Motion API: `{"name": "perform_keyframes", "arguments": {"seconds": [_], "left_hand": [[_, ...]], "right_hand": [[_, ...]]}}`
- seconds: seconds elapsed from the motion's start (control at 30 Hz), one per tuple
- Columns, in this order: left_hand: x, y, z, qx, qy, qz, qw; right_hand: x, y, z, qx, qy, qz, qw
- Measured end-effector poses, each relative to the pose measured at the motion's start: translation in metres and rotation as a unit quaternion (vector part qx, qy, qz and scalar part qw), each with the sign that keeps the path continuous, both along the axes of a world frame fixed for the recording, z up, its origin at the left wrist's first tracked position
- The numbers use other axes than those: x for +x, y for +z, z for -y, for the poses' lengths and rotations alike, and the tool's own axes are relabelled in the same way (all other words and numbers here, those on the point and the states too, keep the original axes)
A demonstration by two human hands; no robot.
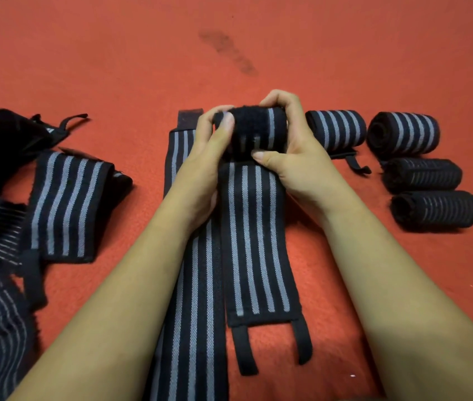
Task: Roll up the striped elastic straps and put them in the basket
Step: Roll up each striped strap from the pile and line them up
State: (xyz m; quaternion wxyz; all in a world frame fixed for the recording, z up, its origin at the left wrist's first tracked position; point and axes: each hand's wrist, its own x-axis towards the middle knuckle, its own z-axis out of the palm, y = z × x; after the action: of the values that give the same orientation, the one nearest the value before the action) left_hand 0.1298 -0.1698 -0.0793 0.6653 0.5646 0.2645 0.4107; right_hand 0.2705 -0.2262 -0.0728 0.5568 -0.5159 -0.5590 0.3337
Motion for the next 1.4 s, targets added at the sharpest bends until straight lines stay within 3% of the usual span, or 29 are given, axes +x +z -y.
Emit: {"name": "perform_keyframes", "arguments": {"seconds": [0.13,0.27,0.37,0.47,0.77,0.97,1.13,1.27,1.4], "left_hand": [[-0.002,-0.003,0.0,0.012,0.045,-0.013,0.999],[-0.004,-0.008,-0.006,-0.007,0.013,0.05,0.999],[-0.004,-0.012,-0.007,0.02,0.01,0.061,0.998],[-0.004,-0.014,-0.007,0.022,0.015,0.055,0.998],[-0.01,-0.017,-0.012,0.122,0.009,-0.046,0.991],[-0.002,-0.008,-0.01,0.011,0.008,0.023,1.0],[-0.006,-0.013,-0.008,0.0,-0.032,0.048,0.998],[-0.007,-0.016,-0.011,0.012,-0.034,0.062,0.997],[-0.009,-0.019,-0.014,0.027,0.004,0.015,1.0]], "right_hand": [[-0.005,0.001,0.002,-0.008,0.029,-0.028,0.999],[-0.012,0.004,-0.002,-0.008,-0.037,-0.069,0.997],[-0.014,0.005,-0.003,-0.06,-0.089,-0.009,0.994],[-0.009,0.002,-0.003,-0.108,-0.069,0.034,0.991],[0.007,-0.005,-0.004,-0.002,-0.028,0.006,1.0],[0.006,-0.005,-0.002,0.01,-0.005,0.001,1.0],[-0.006,0.001,-0.004,-0.019,0.001,-0.114,0.993],[-0.004,-0.002,-0.005,-0.062,-0.066,-0.071,0.993],[0.003,-0.005,-0.005,-0.074,-0.01,-0.097,0.992]]}}
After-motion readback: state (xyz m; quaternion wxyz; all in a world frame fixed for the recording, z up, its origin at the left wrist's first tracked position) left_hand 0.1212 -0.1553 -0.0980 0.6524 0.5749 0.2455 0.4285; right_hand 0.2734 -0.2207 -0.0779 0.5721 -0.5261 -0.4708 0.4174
